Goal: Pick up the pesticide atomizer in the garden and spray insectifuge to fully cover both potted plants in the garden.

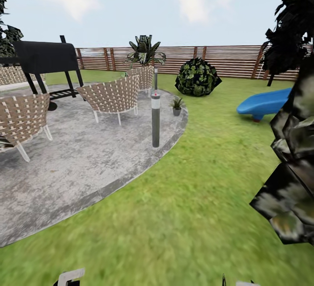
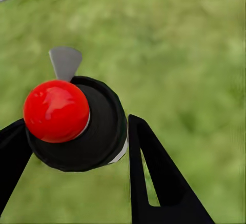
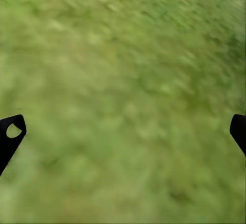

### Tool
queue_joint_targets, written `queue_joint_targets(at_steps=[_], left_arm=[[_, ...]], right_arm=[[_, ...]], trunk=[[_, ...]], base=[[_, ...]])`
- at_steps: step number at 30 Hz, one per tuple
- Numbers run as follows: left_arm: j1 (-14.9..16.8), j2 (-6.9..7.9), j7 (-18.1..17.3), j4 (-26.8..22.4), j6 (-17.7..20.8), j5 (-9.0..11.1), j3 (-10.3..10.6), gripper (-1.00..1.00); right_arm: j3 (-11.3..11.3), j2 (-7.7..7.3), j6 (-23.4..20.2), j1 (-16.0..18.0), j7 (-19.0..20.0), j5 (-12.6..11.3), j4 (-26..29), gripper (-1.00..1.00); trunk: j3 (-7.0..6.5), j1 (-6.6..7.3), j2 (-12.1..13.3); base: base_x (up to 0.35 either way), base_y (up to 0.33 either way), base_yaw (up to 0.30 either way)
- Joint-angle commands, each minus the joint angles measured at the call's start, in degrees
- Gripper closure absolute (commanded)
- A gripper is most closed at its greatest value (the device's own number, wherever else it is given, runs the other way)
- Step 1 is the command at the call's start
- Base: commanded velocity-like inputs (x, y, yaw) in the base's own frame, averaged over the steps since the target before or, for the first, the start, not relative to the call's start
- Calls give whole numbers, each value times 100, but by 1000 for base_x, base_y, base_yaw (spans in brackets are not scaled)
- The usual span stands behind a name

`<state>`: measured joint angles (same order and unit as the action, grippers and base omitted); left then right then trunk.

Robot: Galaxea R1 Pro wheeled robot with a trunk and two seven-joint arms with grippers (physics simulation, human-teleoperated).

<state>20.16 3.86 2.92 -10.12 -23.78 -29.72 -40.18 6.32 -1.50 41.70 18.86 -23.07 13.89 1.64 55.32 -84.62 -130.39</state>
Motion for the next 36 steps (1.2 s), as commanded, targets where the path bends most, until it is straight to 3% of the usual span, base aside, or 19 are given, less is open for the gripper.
queue_joint_targets(at_steps=[1,36], left_arm=[[5,1,33,10,-28,-62,-25,100],[5,1,33,10,-30,-61,-25,100]], right_arm=[[45,0,13,4,-22,61,-5,-100],[45,0,13,4,-20,61,-5,-100]], trunk=[[5,-2,-2],[5,-2,-2]], base=[[341,0,0],[341,0,0]])
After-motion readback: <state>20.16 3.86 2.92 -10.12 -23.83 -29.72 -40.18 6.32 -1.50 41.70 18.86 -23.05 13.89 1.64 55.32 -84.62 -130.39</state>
